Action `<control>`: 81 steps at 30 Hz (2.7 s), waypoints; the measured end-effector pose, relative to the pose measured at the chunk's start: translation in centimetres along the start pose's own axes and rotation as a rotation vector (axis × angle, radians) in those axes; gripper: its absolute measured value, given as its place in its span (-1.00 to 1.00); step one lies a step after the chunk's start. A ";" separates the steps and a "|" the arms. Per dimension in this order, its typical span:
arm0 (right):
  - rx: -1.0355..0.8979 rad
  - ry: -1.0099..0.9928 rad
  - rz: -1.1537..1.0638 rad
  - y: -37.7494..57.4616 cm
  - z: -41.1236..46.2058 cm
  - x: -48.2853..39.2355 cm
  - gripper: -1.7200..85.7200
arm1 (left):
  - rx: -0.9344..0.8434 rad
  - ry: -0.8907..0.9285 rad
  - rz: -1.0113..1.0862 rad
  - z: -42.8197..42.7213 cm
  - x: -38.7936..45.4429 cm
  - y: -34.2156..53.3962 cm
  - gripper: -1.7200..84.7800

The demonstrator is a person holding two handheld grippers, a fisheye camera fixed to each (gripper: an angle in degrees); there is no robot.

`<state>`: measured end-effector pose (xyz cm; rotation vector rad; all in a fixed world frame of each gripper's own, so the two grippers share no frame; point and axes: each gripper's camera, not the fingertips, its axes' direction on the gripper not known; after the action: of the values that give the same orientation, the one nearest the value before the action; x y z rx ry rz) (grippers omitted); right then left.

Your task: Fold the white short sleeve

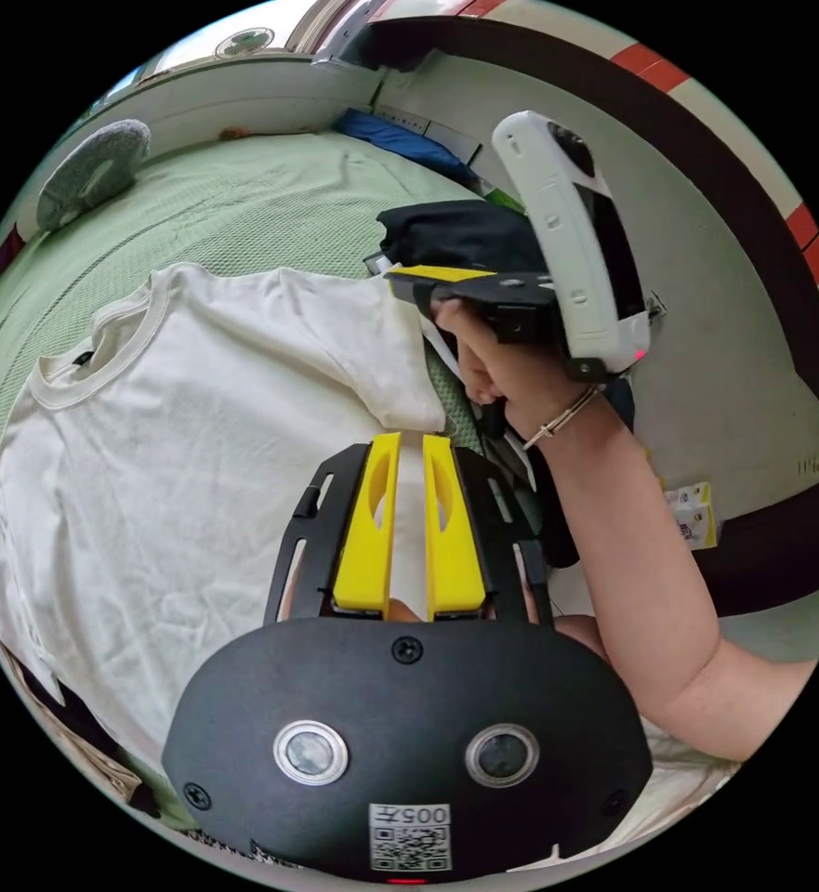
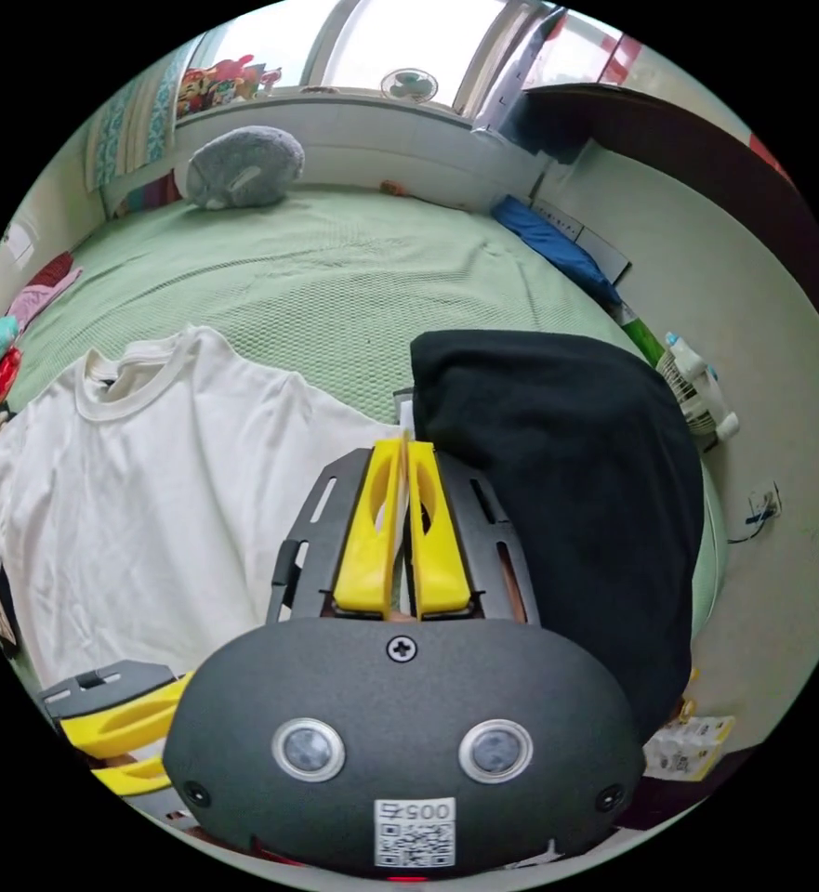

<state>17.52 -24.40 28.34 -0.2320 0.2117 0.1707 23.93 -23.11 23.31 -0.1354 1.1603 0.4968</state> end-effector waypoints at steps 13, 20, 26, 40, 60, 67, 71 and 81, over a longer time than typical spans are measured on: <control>0.116 0.106 -0.082 -6.2 -3.9 -1.4 -1.00 | -0.020 0.058 -0.038 1.8 -1.4 -3.9 -0.83; -0.042 0.077 -0.119 -9.0 -0.1 -1.8 -0.93 | -0.010 0.069 -0.041 1.4 -2.0 -5.0 -0.84; 0.030 -0.128 0.092 -6.1 -5.9 0.0 -0.88 | -0.006 -0.018 -0.026 0.6 -2.6 -5.8 -0.85; -0.180 -0.072 0.037 0.2 -7.9 -5.3 -0.98 | 0.068 -0.164 -0.351 -8.5 -9.2 -2.2 -0.96; -0.205 -0.112 0.006 -0.1 -7.1 -8.1 -0.99 | -0.029 -0.337 -0.236 -6.9 -5.4 -5.0 -0.96; -0.249 -0.111 -0.012 0.0 -6.1 -9.0 -0.99 | -0.009 -0.229 -0.264 -7.3 -6.1 -5.4 -0.96; -0.248 -0.106 -0.023 0.2 -6.2 -9.5 -0.99 | -0.031 -0.278 -0.268 -7.3 -6.3 -5.6 -0.96; -0.226 -0.253 -0.072 0.9 -7.5 -11.9 -0.99 | -0.034 -0.288 -0.297 -7.7 -7.0 -5.9 -0.96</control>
<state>4.51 -27.03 23.74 -0.4390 -0.0682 0.1511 17.90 -33.23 25.62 -0.2526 0.8328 0.2622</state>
